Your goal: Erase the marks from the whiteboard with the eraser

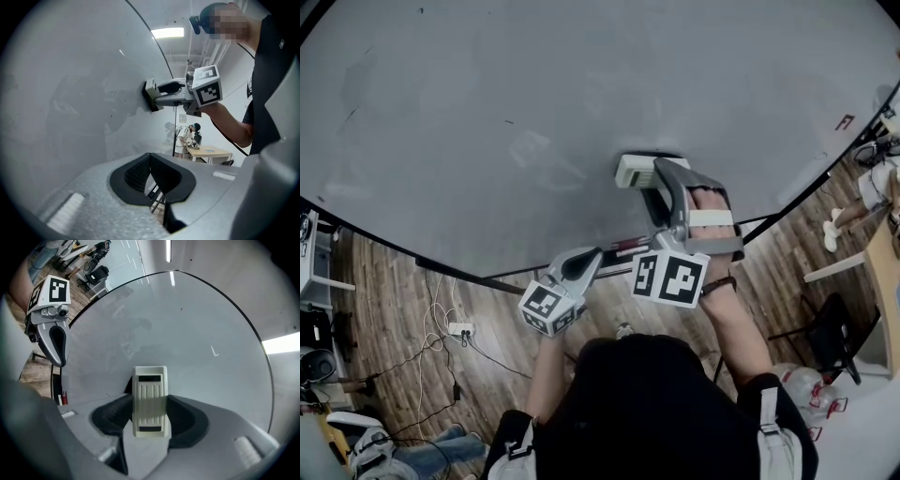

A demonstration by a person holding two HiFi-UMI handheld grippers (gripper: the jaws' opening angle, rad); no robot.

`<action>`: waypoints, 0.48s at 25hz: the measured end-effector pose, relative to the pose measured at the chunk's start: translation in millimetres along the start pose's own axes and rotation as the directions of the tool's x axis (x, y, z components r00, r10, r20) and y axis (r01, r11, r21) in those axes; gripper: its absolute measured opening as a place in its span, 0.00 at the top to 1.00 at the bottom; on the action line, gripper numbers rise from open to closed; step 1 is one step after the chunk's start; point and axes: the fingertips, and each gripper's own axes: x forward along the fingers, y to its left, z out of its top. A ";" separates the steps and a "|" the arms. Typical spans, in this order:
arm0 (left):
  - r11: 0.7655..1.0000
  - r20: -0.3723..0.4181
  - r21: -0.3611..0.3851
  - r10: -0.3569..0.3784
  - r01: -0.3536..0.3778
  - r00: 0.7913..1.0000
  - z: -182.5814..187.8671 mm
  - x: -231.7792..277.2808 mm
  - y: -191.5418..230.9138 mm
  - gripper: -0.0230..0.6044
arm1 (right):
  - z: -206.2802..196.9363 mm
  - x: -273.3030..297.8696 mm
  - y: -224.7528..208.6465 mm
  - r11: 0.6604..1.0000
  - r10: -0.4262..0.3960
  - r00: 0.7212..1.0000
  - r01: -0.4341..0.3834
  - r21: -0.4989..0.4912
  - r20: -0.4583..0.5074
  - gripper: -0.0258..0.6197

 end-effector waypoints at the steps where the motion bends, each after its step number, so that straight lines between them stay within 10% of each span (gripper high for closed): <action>1: 1.000 0.001 -0.001 0.004 -0.004 1.000 0.3 -0.9 1.6 0.95 | 0.0 0.3 -0.2 1.000 0.001 1.000 -0.001 0.001 0.003 0.60; 12: 1.000 -0.005 0.004 -0.013 0.013 1.000 2.4 10.9 -8.0 0.95 | -33.1 -2.0 -16.9 0.999 -0.009 1.000 0.010 0.044 -0.020 0.60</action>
